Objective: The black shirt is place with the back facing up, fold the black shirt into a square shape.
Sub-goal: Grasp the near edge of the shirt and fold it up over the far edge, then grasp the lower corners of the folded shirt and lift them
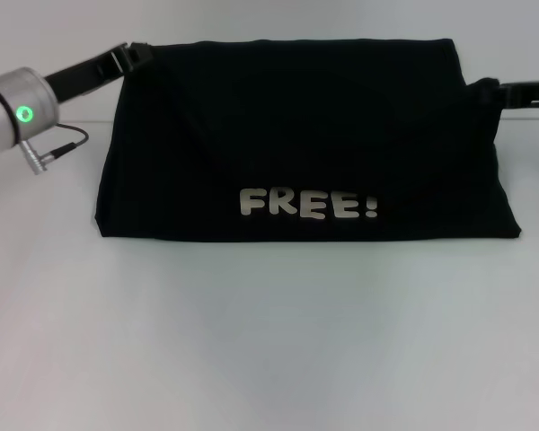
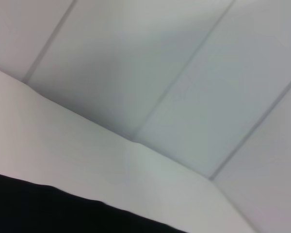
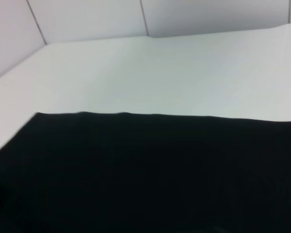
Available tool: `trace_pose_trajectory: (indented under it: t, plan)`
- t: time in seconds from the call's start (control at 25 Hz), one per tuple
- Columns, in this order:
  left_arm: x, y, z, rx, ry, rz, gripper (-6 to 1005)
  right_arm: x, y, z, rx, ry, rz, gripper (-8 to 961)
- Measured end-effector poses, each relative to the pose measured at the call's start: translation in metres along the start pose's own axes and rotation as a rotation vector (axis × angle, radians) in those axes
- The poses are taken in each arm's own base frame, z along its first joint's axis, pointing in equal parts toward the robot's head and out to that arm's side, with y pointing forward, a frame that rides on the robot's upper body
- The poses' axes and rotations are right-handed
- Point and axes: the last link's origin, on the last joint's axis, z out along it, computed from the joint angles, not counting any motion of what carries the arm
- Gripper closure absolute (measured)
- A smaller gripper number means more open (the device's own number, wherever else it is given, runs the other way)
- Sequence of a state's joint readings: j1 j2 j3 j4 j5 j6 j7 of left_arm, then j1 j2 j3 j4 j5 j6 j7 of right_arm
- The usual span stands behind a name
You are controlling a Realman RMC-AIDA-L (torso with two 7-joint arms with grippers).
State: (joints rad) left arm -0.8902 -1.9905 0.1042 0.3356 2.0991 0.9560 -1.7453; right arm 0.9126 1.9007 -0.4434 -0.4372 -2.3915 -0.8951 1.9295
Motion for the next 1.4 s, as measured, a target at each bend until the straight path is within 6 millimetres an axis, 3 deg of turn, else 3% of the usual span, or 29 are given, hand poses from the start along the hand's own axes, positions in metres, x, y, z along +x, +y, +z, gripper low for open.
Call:
trace_pose_trajectory:
  t: [0.36,0.56,1.04,1.24,1.36,1.4]
  plan:
    - [-0.039,-0.011,0.013,0.175,0.002,0.103,1000,0.044,0.014,0.031,0.088,0.011,-0.033,888]
    - [-0.048,-0.013,0.013,0.205,-0.013,0.131,1001,0.053,0.018,0.037,0.114,0.018,-0.055,888]
    - [-0.058,-0.009,0.013,0.187,-0.029,0.181,833,0.059,0.028,0.044,0.144,0.034,-0.121,888]
    - [-0.048,-0.002,0.009,0.106,-0.009,0.184,637,0.053,0.032,0.039,0.103,0.013,-0.139,700]
    - [-0.043,-0.004,0.002,0.084,-0.007,0.177,564,0.048,0.032,0.032,0.093,-0.004,-0.127,456]
    - [-0.042,-0.006,-0.001,0.087,-0.007,0.173,539,0.048,0.031,0.030,0.100,-0.007,-0.123,451]
